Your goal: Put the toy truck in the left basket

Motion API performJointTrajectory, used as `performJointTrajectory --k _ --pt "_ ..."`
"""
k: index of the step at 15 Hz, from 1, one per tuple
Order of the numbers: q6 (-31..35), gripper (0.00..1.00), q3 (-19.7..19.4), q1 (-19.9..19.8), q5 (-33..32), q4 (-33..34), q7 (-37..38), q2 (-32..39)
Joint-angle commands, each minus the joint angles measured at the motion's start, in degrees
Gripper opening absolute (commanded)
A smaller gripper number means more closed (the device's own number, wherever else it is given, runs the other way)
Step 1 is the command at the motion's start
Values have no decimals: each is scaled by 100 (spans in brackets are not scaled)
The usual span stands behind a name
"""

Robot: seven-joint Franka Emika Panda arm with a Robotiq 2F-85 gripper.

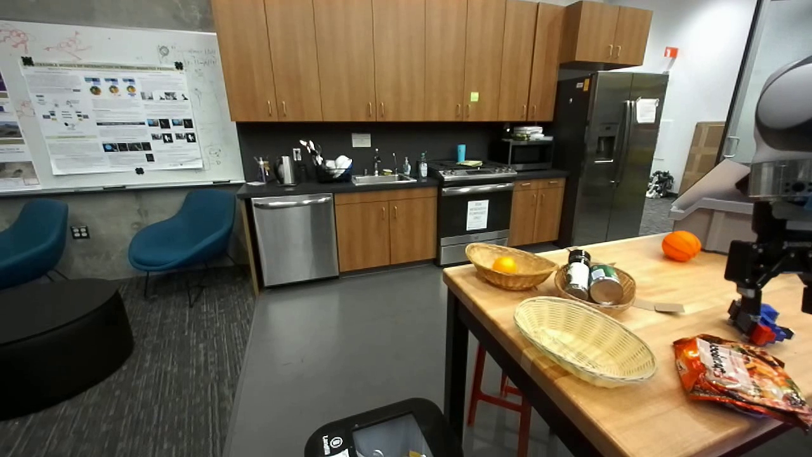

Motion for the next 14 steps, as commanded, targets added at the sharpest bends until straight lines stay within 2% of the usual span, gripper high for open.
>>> performJointTrajectory --k 1,4,8,12,14 --pt "397 100 121 107 129 120 177 736" --pt "976 100 500 456 298 369 369 1298" --pt "1240 100 753 258 -422 1080 551 2028" --pt "874 100 997 341 -680 1302 1017 2077" --pt "445 100 1337 561 -489 1218 1487 1886"
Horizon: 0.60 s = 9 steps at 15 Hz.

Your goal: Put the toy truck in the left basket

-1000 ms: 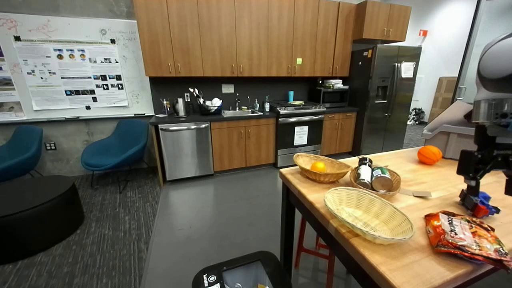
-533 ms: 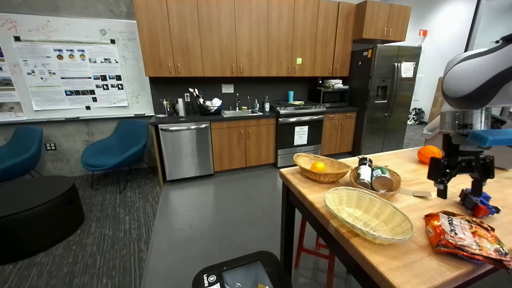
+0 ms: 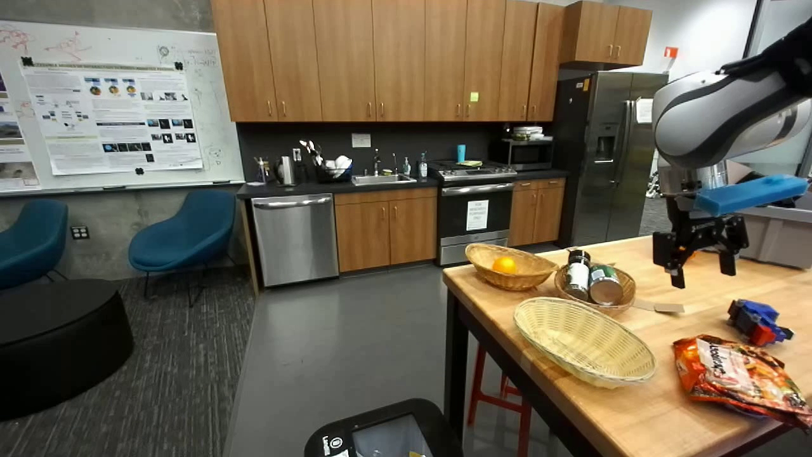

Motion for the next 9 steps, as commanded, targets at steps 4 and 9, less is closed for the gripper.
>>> performJointTrajectory --k 4,9 --pt "-1349 100 745 529 367 217 1138 -50" --pt "-1774 100 786 750 829 402 1281 -40"
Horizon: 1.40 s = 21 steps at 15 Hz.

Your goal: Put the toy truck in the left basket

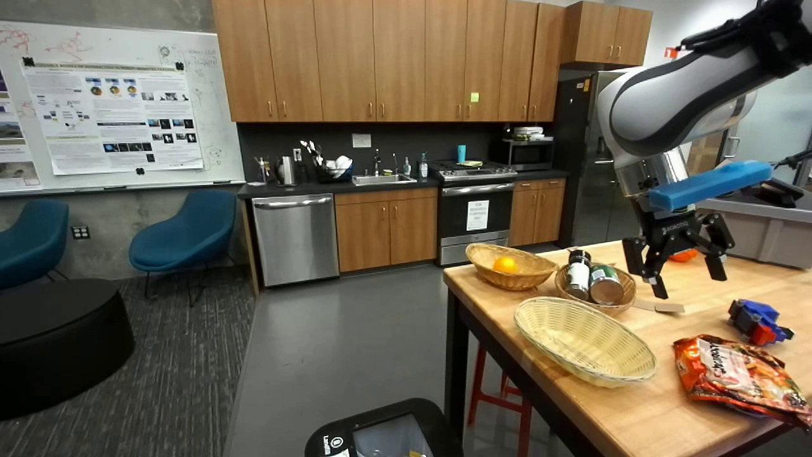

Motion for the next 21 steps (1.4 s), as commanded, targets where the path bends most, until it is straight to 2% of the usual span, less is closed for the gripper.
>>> performJointTrajectory --k 1,12,16,21 --pt "-67 100 -36 64 63 41 12 2" --pt "-48 100 -50 47 147 47 86 64" --pt "71 100 -333 -313 55 -275 458 224" --pt "361 100 -907 -1006 -377 -570 788 542"
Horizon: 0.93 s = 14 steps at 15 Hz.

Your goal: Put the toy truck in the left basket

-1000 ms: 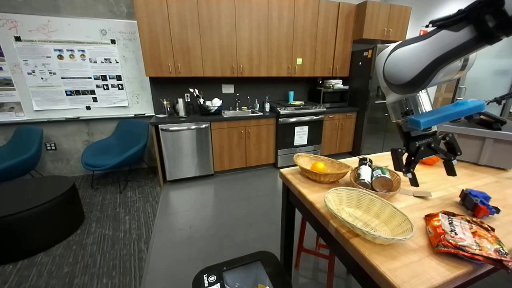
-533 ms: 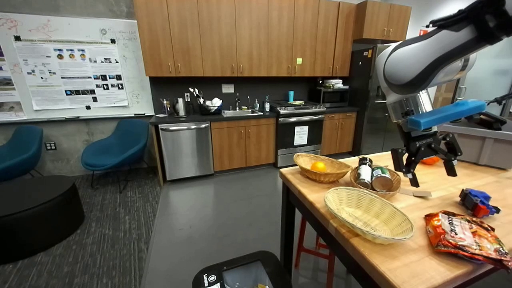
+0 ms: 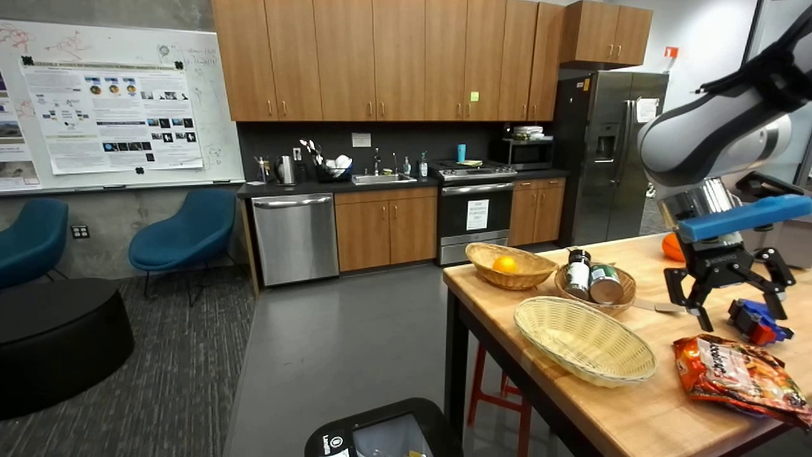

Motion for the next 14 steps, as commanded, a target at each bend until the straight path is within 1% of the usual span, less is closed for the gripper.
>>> performJointTrajectory --k 1,3,6,9,14 --pt "223 100 -354 -438 -337 -89 263 281" --pt "276 100 -538 -622 -527 -44 304 479" --pt "317 100 -698 -757 -753 102 400 751" --pt "409 100 -755 -763 -999 370 637 1102" --pt "689 100 -770 -634 -1484 1004 1204 1585"
